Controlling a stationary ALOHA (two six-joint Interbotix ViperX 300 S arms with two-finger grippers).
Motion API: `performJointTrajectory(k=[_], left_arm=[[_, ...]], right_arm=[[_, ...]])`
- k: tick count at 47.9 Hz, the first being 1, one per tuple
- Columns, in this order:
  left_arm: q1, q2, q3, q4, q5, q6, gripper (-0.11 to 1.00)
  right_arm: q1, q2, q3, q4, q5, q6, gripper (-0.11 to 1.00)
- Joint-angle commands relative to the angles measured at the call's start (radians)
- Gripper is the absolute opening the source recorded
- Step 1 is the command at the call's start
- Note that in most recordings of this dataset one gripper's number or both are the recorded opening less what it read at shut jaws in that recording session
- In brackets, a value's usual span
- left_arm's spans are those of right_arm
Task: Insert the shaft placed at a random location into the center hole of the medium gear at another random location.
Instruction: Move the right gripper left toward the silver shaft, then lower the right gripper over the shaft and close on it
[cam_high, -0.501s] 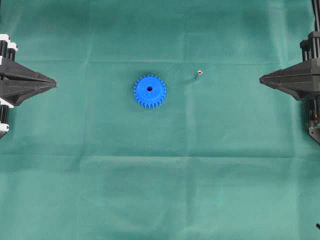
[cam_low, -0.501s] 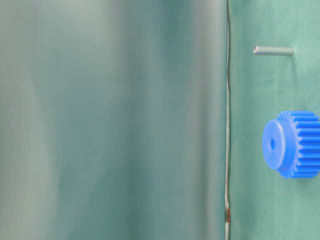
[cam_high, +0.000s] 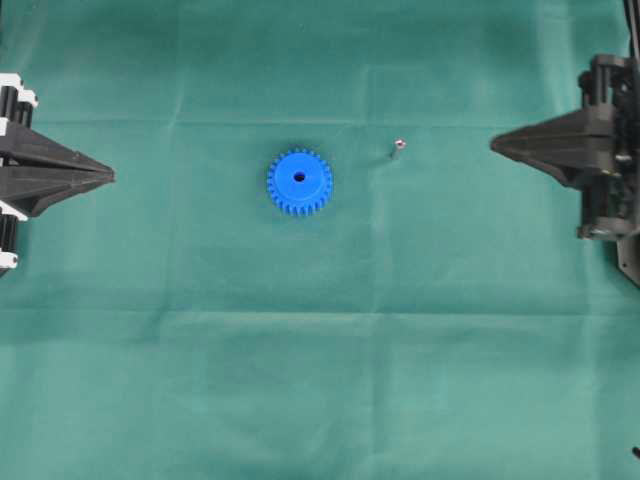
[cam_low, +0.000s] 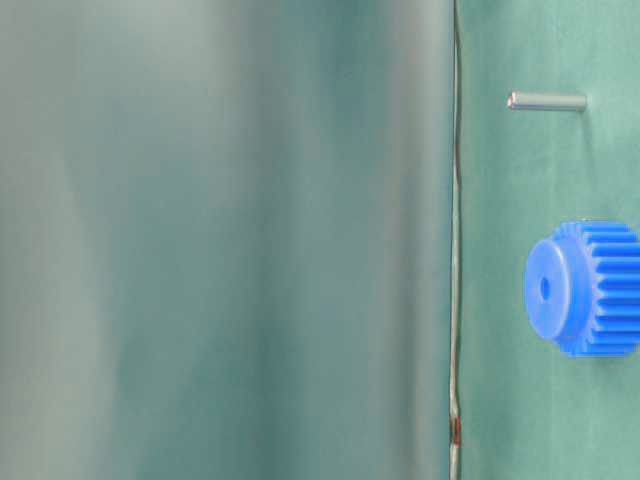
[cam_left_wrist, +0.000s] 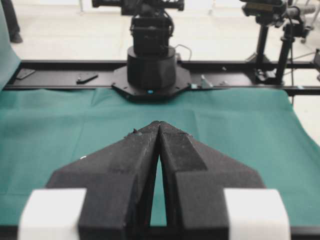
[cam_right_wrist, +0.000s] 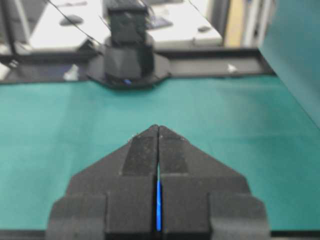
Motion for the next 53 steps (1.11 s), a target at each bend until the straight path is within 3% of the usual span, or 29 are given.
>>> performJointTrajectory(k=[1,5,9,20,22,34,53], left_arm=[[-0.003,0.008,-0.026,0.003,-0.005,-0.002,0.00],[-0.002,0.008,-0.026,0.003,-0.005,-0.002,0.00],[-0.003,0.008,-0.026,0.003,-0.005,-0.002,0.00],[-0.003,0.008,-0.026,0.005,0.002,0.000,0.00],[-0.003,0.008,-0.025,0.005,0.003,0.000,0.00],[-0.002,0.009,-0.025,0.003,0.014,0.000,0.00],[0.005,0.009,-0.025,0.005,0.021,0.000,0.00]], right_arm=[[-0.026,0.057,-0.028,0.005,-0.037,-0.005,0.01],[-0.052,0.132,-0.032,0.009,-0.061,-0.005,0.03],[-0.074,0.210,-0.043,0.014,-0.078,-0.005,0.16],[-0.130,0.500,-0.100,0.015,-0.107,-0.006,0.81],[-0.141,0.543,-0.112,0.015,-0.107,-0.008,0.88],[-0.184,0.724,-0.147,0.015,-0.144,-0.011,0.85],[-0.187,0.848,-0.138,0.029,-0.216,-0.009,0.83]])
